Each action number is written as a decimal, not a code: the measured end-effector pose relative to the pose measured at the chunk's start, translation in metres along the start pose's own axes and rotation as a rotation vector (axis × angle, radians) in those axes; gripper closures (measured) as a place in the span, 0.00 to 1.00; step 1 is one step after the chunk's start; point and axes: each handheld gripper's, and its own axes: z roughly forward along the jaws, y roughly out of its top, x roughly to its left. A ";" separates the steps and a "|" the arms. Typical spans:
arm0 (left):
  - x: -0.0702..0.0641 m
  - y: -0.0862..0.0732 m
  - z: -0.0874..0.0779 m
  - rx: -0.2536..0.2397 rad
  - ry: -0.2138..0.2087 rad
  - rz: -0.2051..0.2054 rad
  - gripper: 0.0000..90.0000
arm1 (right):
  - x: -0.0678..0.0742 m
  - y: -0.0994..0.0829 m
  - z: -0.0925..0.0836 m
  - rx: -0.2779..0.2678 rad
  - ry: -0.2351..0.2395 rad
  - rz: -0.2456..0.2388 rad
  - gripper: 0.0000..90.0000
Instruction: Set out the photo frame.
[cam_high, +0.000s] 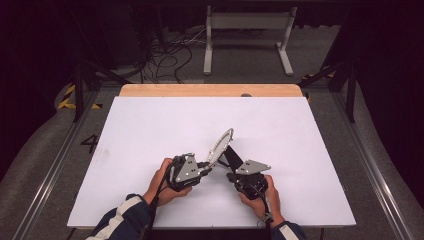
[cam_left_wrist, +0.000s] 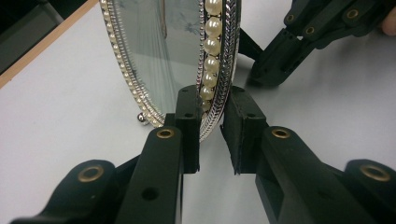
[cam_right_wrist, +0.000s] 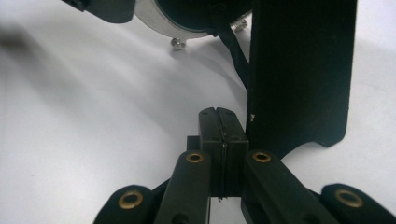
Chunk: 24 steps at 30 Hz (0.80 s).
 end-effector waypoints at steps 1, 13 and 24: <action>0.000 0.001 0.001 -0.005 -0.001 0.011 0.85 | -0.001 0.000 0.000 0.001 0.000 0.001 1.00; 0.001 -0.001 0.005 -0.004 -0.021 -0.013 0.81 | -0.009 -0.003 -0.001 0.004 -0.003 0.024 1.00; -0.002 -0.002 0.024 0.009 0.013 -0.056 0.60 | -0.005 -0.003 0.002 -0.005 -0.004 0.014 1.00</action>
